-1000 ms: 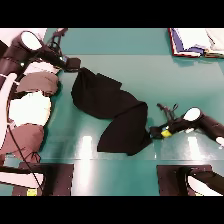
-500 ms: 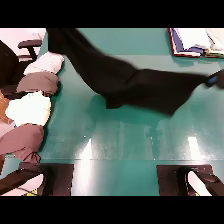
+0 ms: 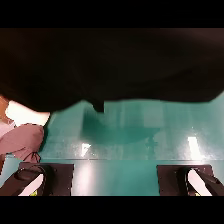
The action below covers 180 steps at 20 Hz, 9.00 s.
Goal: Fold the shirts.
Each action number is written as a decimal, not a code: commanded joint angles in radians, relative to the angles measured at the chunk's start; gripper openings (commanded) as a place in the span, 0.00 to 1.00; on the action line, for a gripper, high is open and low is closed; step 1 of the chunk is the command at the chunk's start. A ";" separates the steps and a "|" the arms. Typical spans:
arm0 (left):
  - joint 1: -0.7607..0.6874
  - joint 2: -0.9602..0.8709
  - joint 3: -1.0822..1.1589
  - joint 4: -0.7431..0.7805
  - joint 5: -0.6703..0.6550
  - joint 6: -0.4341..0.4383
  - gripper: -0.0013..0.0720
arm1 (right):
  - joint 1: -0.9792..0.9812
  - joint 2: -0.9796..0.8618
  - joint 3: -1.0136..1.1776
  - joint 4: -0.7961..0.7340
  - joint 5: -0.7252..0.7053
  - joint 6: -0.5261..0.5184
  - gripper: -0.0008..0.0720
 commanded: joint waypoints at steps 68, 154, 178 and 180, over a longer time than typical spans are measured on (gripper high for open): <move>0.043 -0.202 -1.348 -0.227 -0.060 0.008 0.05 | -0.179 -0.368 -1.173 0.202 -0.291 -0.080 0.04; 0.124 -0.218 -1.532 -0.199 -0.098 -0.050 0.05 | -0.010 -0.212 -0.892 -0.011 -0.006 -0.063 0.60; 0.124 0.256 -1.473 -0.089 -0.521 -0.149 0.05 | -0.078 -0.020 -1.143 -0.192 0.097 -0.031 0.04; 0.124 0.253 -1.416 -0.090 -0.509 -0.145 0.05 | -0.062 0.014 -1.093 -0.179 0.089 -0.011 0.04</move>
